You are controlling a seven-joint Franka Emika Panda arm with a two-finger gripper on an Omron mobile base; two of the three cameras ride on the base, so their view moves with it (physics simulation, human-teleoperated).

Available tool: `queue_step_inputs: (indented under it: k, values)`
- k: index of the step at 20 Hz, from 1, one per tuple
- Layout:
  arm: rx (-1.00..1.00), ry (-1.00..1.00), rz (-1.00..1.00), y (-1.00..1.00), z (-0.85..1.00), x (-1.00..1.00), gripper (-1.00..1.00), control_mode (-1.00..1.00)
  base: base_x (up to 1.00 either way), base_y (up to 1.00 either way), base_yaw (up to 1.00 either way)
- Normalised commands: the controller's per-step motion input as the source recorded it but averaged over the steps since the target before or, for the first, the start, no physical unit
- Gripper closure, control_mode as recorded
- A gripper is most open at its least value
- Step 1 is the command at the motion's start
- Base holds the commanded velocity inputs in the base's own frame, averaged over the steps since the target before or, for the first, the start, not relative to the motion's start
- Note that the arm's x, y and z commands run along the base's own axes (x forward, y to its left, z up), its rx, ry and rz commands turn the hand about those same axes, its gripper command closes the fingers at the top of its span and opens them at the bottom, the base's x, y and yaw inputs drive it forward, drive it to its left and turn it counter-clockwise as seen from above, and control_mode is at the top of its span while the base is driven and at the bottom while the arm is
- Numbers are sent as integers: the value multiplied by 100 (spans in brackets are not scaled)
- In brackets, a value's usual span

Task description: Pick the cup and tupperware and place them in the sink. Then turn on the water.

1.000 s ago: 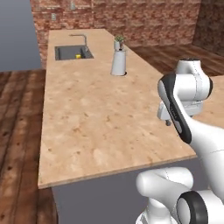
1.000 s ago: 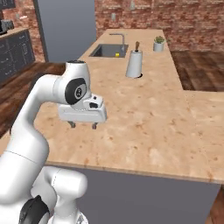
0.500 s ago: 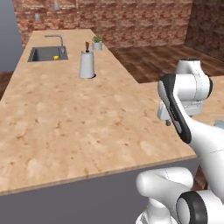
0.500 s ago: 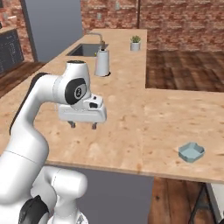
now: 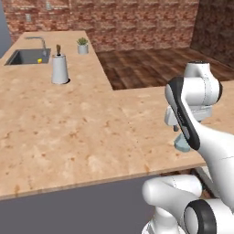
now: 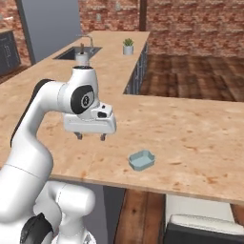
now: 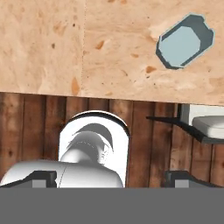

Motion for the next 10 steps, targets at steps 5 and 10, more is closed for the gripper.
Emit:
queue_step_inputs:
  k: [5,10]
  values:
    - [0,0,0,0,0,0,-100,100,-6,-80,4]
    - [0,0,0,0,0,0,-100,100,0,-23,0]
